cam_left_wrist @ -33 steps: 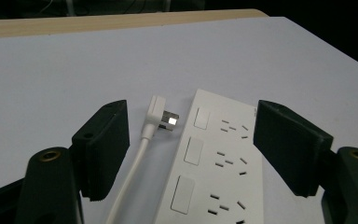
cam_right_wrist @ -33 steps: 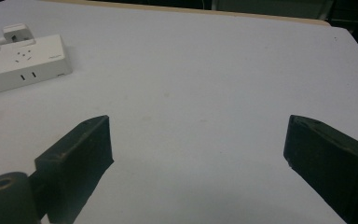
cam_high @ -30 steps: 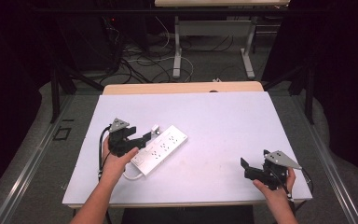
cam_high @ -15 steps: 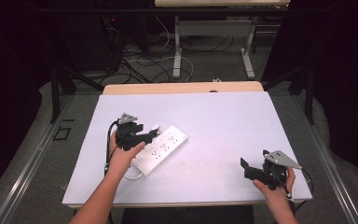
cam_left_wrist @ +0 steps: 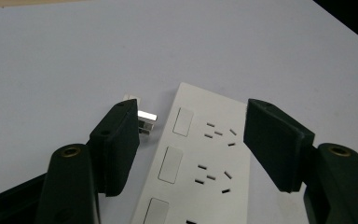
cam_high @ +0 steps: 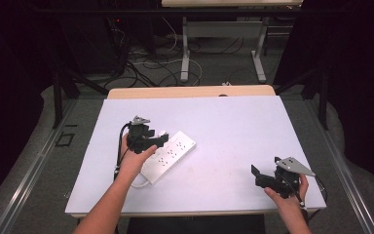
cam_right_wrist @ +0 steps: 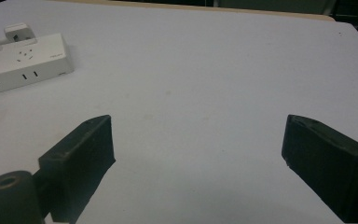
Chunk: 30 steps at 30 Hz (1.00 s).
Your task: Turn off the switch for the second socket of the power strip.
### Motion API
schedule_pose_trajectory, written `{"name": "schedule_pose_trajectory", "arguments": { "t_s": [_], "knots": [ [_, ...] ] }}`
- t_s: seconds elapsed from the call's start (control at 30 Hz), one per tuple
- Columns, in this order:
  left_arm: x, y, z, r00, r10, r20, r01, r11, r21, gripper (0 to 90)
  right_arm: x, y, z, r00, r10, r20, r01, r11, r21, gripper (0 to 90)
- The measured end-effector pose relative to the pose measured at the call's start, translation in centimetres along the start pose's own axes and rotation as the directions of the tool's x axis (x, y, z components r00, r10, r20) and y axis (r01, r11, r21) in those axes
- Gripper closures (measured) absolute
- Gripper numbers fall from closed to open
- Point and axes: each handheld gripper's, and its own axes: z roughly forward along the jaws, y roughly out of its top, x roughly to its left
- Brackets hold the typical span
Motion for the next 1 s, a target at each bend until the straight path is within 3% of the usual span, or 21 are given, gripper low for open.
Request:
{"name": "schedule_pose_trajectory", "arguments": {
  "t_s": [0.27, 0.43, 0.57, 1.0],
  "knots": [
    [-0.1, 0.3, 0.7, 1.0000, 0.000, -0.004, 0.000, 0.9992, 0.041, 43.1, 0.0, 0.0, 0.0, 1.0000, 0.002, -0.002, -0.002, 1.000, 0.007, 8.5],
    [-0.2, 0.5, 1.3, 1.0000, 0.003, -0.001, -0.003, 0.9975, 0.071, 52.0, 0.0, 0.0, 0.0, 1.0000, 0.002, -0.003, -0.001, 1.000, 0.010, 8.7],
    [-0.4, 0.5, 2.1, 1.0000, -0.003, 0.000, 0.003, 0.9937, 0.112, 60.3, -0.1, -0.1, 0.1, 1.0000, 0.006, -0.006, -0.006, 1.000, -0.001, 9.1],
    [-0.2, 0.5, 3.3, 0.9996, -0.021, -0.020, 0.024, 0.9833, 0.181, 80.4, -0.2, 0.0, 0.1, 0.9999, 0.005, -0.009, -0.005, 1.000, 0.017, 10.4]
  ]
}}
